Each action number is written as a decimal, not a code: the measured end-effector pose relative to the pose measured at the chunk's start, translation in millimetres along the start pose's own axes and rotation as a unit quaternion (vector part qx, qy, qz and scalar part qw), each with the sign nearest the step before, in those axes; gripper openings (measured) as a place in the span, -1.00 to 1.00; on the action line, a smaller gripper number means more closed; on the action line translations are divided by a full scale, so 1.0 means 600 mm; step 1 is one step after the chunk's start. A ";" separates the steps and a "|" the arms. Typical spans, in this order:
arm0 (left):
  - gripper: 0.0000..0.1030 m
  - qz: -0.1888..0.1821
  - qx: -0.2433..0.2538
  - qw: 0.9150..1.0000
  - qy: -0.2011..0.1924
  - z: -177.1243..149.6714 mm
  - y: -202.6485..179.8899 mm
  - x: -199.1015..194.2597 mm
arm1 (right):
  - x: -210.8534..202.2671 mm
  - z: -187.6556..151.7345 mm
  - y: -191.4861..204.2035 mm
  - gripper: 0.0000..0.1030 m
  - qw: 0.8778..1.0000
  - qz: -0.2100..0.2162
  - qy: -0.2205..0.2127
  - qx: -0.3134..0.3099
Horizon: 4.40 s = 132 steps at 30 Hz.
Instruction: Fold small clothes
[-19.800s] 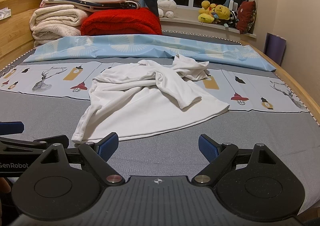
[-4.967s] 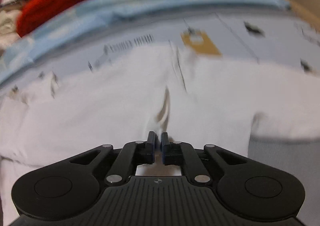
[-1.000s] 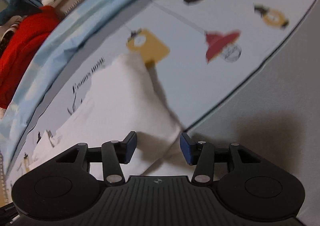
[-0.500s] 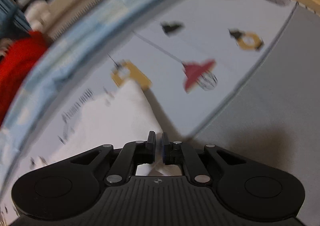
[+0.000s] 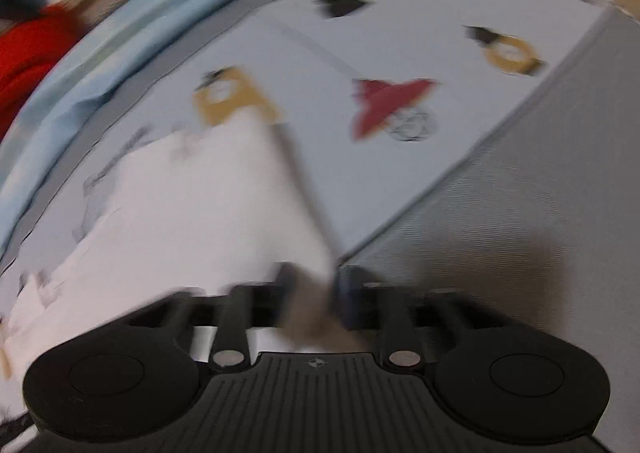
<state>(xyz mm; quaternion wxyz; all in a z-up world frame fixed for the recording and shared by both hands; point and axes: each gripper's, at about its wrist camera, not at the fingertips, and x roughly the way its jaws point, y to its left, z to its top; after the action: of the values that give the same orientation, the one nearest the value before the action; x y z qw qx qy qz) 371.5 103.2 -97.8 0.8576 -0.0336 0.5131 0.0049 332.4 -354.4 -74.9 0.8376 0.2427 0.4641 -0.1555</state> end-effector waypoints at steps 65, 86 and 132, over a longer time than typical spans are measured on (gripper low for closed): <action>-0.52 -0.041 -0.036 0.995 0.089 -0.489 0.068 -0.221 | -0.229 -0.335 -0.285 -0.34 0.985 0.005 0.078 -0.153; -0.71 -0.075 -0.067 0.990 0.102 -0.494 0.086 -0.228 | -0.226 -0.338 -0.273 -0.79 0.984 0.013 0.091 -0.152; -0.86 -0.064 -0.080 0.990 0.094 -0.508 0.086 -0.241 | -0.231 -0.355 -0.258 -0.88 0.981 0.014 0.090 -0.169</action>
<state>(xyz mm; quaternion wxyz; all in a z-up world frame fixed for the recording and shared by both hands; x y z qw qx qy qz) 32.5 139.1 -116.6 0.7984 -0.1358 0.5865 -0.0124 35.5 -361.3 -93.4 0.8232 0.1172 0.5540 -0.0405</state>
